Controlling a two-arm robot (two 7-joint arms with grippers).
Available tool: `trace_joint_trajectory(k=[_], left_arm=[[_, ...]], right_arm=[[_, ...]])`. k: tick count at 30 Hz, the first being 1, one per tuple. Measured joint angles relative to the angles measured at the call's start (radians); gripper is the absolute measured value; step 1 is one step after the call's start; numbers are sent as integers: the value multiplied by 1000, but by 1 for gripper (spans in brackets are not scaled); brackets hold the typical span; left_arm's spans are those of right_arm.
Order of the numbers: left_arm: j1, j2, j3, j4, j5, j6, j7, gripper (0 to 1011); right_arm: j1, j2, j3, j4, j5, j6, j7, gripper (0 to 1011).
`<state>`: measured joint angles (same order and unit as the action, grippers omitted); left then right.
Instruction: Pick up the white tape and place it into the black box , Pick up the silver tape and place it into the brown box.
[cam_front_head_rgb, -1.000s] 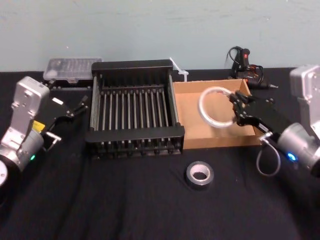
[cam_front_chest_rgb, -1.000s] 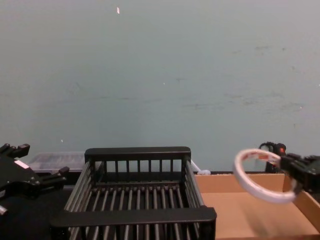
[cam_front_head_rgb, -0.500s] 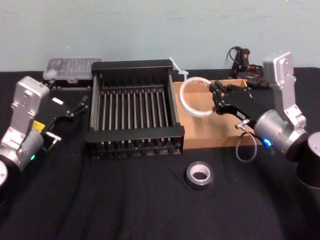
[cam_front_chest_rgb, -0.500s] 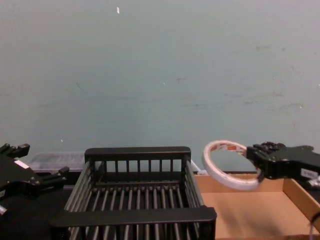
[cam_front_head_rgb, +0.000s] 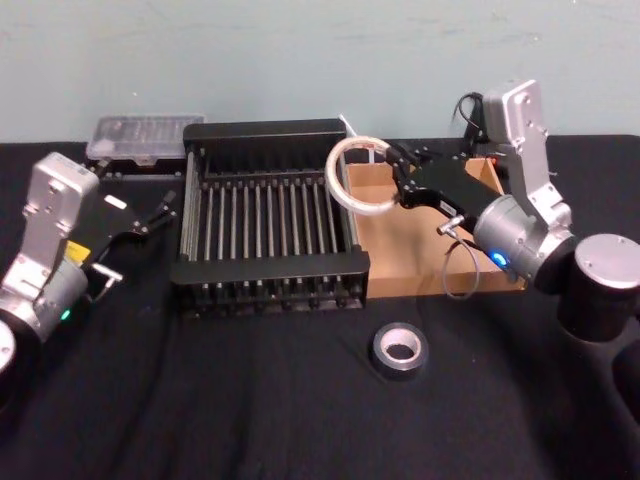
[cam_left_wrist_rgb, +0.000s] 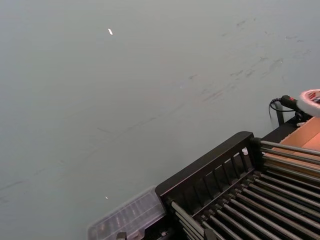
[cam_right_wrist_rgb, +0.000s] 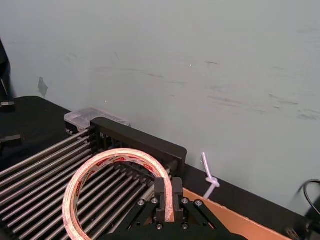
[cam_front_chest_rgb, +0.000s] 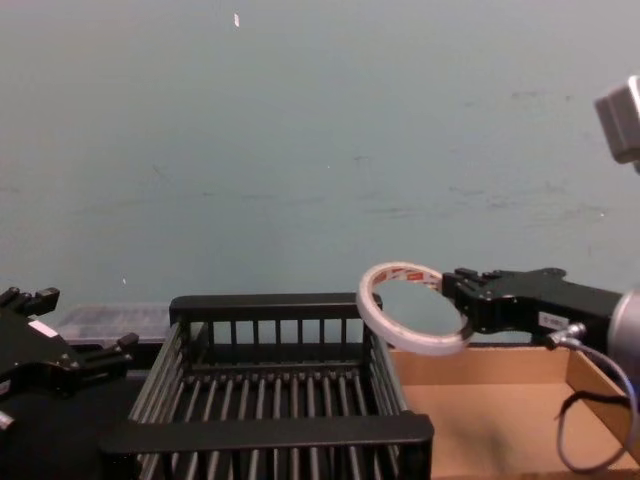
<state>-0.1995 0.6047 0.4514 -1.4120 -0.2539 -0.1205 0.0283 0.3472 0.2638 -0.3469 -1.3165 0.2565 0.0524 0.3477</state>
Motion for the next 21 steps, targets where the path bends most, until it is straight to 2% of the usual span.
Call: trace_joint_trajectory(k=[16,21], left_arm=[[0,0,0,0,0,0,0,1002],[0,0,0,0,0,0,0,1001]], right_arm=[[82,-46,-36,104,-31,-21,18,93],[111,-61,-59,144,-51,-26,30,93]])
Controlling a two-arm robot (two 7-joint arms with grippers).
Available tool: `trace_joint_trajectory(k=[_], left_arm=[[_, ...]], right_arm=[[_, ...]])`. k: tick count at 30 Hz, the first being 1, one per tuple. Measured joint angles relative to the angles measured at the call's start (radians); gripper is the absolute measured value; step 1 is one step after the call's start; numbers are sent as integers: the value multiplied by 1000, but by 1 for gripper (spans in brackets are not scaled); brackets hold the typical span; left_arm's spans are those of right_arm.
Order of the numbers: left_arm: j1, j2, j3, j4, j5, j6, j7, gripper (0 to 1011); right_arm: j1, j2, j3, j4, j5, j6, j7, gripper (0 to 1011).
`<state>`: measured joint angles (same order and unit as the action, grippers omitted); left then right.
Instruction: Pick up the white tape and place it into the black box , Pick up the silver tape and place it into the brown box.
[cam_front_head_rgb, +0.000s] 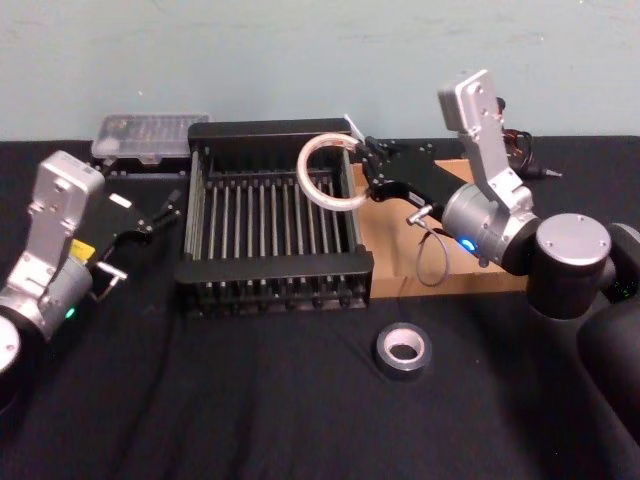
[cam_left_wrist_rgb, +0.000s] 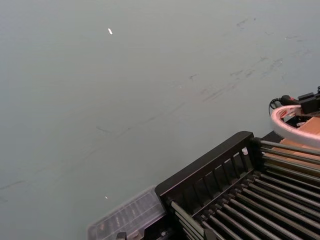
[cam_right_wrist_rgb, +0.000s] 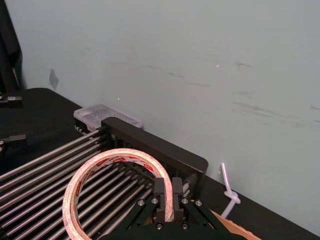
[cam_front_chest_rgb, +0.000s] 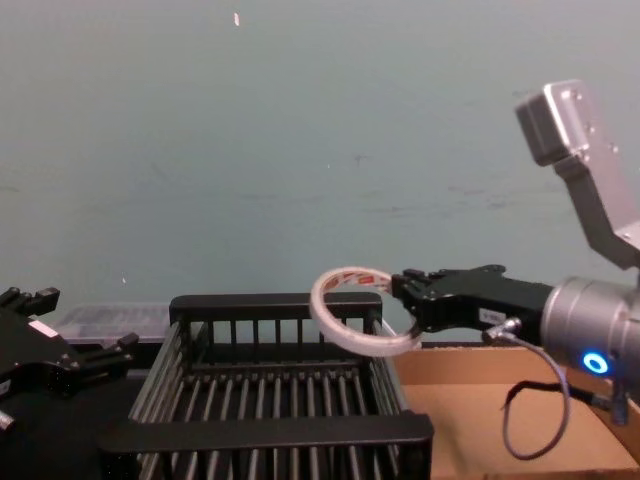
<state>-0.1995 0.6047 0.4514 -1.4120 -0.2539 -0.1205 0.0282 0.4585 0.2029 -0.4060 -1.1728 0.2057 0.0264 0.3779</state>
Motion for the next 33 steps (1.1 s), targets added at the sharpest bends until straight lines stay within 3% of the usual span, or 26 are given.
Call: trace_joint_trajectory(k=[20,33], left_arm=[[0,0,0,0,0,0,0,1001],[0,0,0,0,0,0,0,1001]], right_arm=[[86,-62,-46,115,-41,-28,23,93],[102,-80,-58,140,-50,-35,36,93]])
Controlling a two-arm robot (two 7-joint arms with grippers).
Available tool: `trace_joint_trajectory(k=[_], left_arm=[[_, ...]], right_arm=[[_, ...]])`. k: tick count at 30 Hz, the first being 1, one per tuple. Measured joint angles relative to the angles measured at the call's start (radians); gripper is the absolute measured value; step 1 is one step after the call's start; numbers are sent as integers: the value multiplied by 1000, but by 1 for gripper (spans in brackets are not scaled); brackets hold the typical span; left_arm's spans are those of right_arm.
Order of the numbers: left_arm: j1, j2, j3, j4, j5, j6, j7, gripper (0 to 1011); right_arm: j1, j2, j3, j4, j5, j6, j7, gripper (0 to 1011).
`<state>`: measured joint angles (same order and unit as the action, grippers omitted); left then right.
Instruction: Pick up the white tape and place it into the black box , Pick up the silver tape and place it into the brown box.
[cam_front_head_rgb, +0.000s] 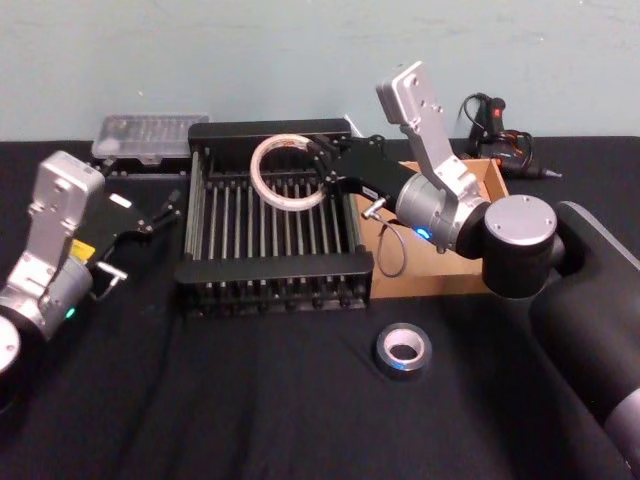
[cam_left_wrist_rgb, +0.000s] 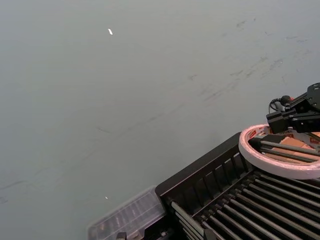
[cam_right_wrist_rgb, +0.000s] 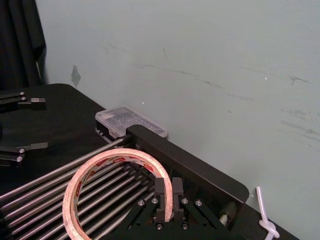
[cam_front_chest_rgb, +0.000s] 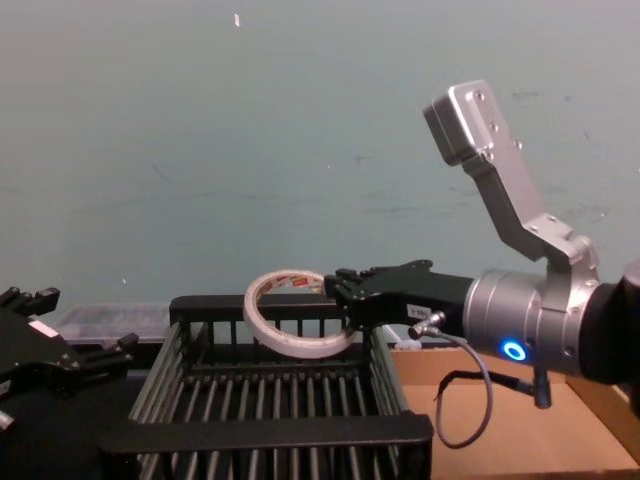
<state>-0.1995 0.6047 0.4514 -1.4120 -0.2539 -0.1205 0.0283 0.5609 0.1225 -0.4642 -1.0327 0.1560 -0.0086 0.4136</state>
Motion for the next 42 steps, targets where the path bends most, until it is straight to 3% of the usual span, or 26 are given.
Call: trace_joint_trajectory(k=[18,26,32,42], left_arm=[[0,0,0,0,0,0,0,1001],[0,0,0,0,0,0,0,1001],[0,0,0,0,0,0,0,1001],[0,0,0,0,0,0,0,1001]], right_arm=[[0,0,1,0,0,0,-1,107],[0,0,1,0,0,1,-2,321],[0,0,2,0,0,1,-2,559],[0,0,2,0,0,1,-2,841]])
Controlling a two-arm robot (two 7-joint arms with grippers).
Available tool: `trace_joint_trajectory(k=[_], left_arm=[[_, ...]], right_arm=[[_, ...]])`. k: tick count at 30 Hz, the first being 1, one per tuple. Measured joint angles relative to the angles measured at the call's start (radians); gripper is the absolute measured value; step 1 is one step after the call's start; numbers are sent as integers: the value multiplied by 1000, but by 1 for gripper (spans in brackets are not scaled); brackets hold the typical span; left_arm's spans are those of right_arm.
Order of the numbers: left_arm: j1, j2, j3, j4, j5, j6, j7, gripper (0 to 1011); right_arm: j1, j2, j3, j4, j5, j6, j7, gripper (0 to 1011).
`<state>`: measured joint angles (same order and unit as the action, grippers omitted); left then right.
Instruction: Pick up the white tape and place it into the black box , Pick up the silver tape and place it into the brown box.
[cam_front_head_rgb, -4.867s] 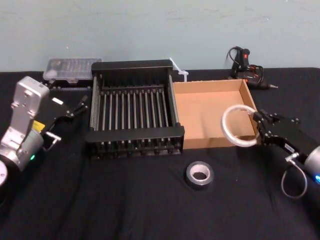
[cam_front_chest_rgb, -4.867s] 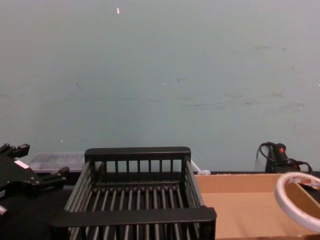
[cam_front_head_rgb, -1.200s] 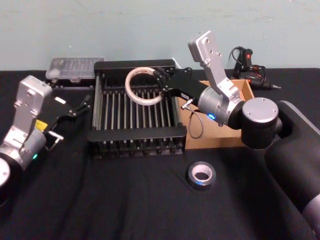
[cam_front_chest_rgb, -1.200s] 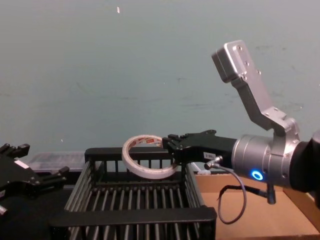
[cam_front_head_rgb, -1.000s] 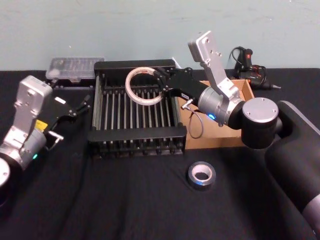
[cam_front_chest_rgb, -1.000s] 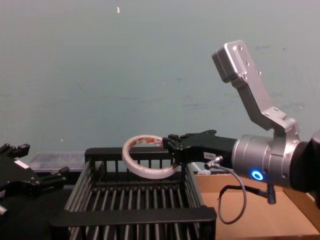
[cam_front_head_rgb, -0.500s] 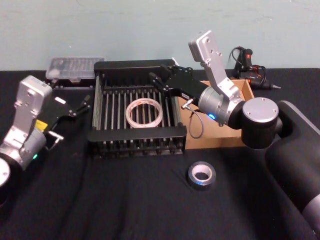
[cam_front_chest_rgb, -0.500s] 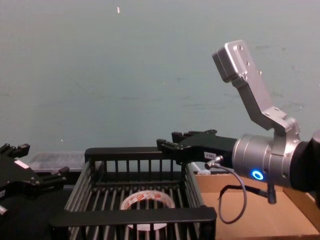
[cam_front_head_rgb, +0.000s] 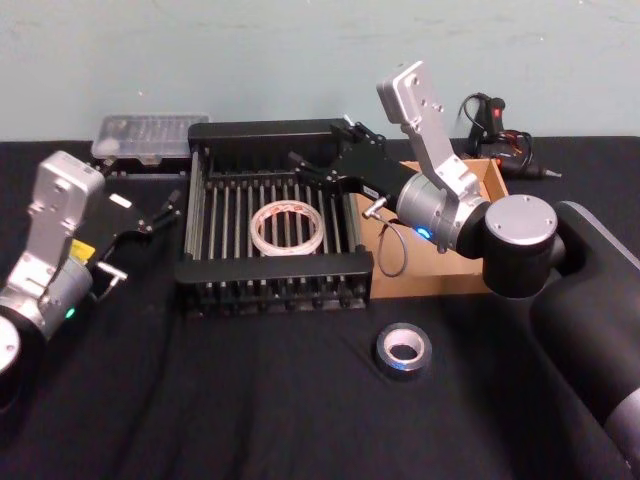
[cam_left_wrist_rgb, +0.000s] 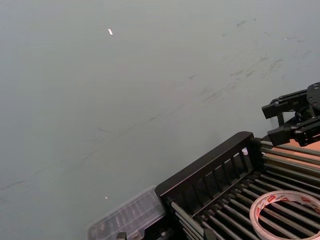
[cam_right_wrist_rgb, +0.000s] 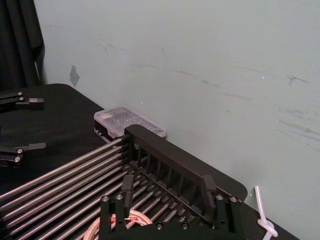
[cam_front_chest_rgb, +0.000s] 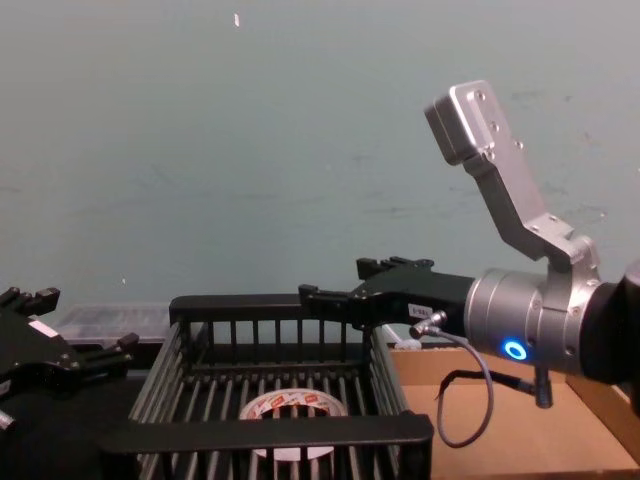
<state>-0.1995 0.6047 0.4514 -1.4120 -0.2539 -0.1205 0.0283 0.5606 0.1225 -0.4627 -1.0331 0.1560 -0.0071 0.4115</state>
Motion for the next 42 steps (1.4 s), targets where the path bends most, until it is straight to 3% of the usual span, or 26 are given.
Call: trace_joint_trajectory(k=[6,13,27,42], left_arm=[[0,0,0,0,0,0,0,1001],[0,0,0,0,0,0,0,1001],[0,0,0,0,0,0,0,1001],[0,0,0,0,0,0,0,1001]], right_arm=[[-31,14,17,-44,12,12,-11,1002],[-80,38,37,-123,26,30,-28,1002],[-222,105,78,-343,36,85,-87,1002],[-377,195,125,-559,73,161,-80,1002]])
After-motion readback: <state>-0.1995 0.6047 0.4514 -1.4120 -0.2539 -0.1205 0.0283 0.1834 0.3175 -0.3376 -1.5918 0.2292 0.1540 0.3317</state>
